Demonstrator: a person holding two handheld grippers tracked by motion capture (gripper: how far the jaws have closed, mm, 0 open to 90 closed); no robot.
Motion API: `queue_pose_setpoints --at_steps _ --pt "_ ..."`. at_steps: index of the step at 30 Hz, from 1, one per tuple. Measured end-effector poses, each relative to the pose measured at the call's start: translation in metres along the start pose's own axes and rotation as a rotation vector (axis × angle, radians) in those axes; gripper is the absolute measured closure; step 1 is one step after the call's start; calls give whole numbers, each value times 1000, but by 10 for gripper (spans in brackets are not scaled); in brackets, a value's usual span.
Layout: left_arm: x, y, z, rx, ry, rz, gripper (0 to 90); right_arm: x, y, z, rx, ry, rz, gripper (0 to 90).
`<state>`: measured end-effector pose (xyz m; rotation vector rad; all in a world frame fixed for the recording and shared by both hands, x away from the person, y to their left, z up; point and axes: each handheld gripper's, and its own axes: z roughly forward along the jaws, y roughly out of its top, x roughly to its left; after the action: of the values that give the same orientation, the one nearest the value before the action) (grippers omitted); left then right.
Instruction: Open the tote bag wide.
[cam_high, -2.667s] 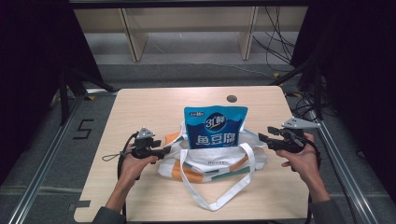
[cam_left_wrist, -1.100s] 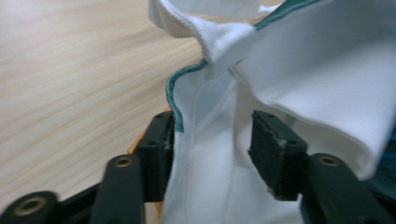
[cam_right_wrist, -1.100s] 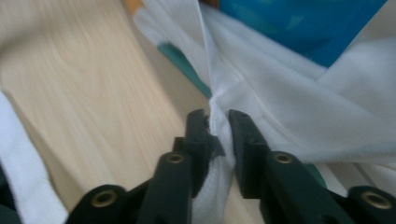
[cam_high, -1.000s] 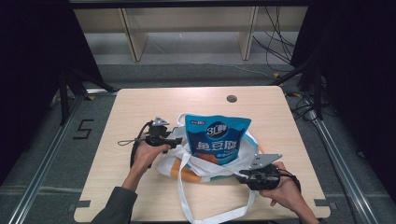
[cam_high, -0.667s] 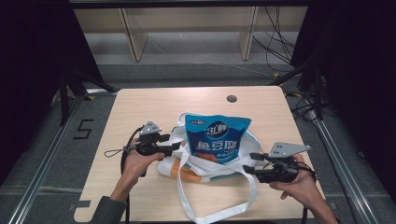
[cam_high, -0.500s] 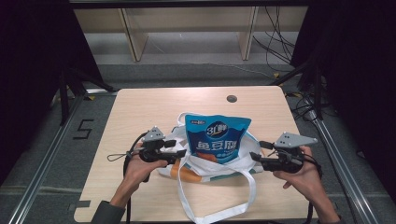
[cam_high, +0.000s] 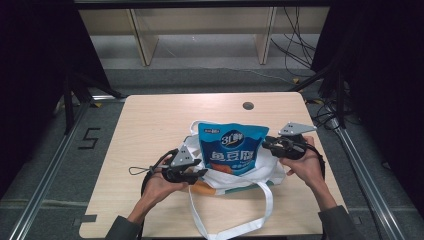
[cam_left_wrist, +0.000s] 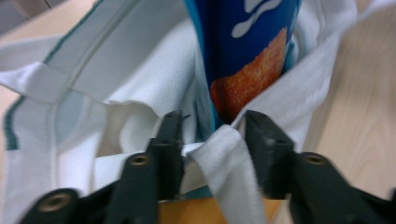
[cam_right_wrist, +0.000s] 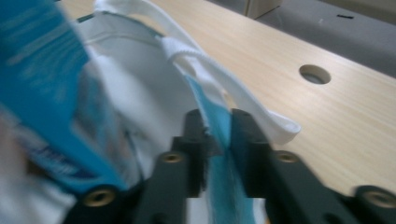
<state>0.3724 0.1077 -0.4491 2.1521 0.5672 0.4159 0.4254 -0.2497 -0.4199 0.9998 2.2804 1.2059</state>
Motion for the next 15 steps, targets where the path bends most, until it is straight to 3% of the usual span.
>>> queue_pose_setpoints --at_steps 2,3,4,5,6,8,11,15 --pt "-10 -3 -4 11 26 78 698 -7 1 7 -20 -51 -10 854" --pt "-14 -5 -6 32 19 102 723 -9 0 10 -3 -80 12 869" --pt "-20 -10 -6 46 6 130 736 -13 -1 13 -7 -113 -12 876" --pt "-26 -17 -5 58 -9 142 746 -19 -4 17 21 -153 -35 877" --pt "-31 -25 -3 72 -35 137 752 -23 -10 21 52 -187 -50 877" --pt "-42 -48 7 118 -71 110 765 -32 -22 29 101 -201 -32 876" --pt "-43 -52 14 145 -71 101 774 -44 -41 41 166 -203 -1 876" --pt "-41 -52 16 165 -72 98 780 -39 -58 64 256 -187 2 879"
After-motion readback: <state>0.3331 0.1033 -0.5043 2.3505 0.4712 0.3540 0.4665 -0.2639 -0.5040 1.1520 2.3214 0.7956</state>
